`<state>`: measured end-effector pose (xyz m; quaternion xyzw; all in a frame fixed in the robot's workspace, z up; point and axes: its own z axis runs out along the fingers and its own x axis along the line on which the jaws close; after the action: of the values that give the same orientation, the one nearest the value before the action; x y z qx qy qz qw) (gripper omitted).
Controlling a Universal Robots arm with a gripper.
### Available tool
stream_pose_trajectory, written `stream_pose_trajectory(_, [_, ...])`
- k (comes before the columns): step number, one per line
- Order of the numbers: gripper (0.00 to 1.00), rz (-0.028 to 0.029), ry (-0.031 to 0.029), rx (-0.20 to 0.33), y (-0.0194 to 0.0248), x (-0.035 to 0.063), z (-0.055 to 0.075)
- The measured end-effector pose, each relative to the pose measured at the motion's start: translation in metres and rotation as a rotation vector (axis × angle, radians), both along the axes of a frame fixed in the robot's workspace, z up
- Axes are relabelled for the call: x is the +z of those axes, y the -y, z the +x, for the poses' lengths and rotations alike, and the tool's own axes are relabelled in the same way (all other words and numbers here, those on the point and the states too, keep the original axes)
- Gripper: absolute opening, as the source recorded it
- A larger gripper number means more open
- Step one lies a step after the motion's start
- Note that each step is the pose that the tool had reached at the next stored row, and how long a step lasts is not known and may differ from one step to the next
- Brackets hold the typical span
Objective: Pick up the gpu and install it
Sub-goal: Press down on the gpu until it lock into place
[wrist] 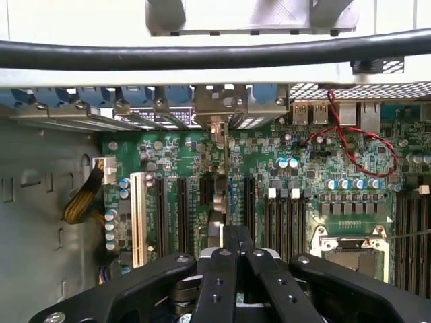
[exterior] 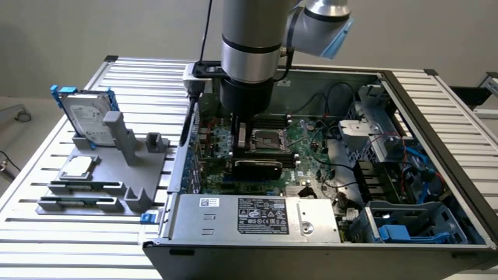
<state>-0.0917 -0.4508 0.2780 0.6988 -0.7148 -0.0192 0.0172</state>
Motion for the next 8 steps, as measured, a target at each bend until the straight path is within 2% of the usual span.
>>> stream_pose_trajectory(4, [0.11,0.0,0.003,0.0,-0.0016,-0.0063,-0.0001])
stream_pose_trajectory(8, [0.11,-0.0001,0.003,0.0,-0.0026,-0.0066,-0.0004])
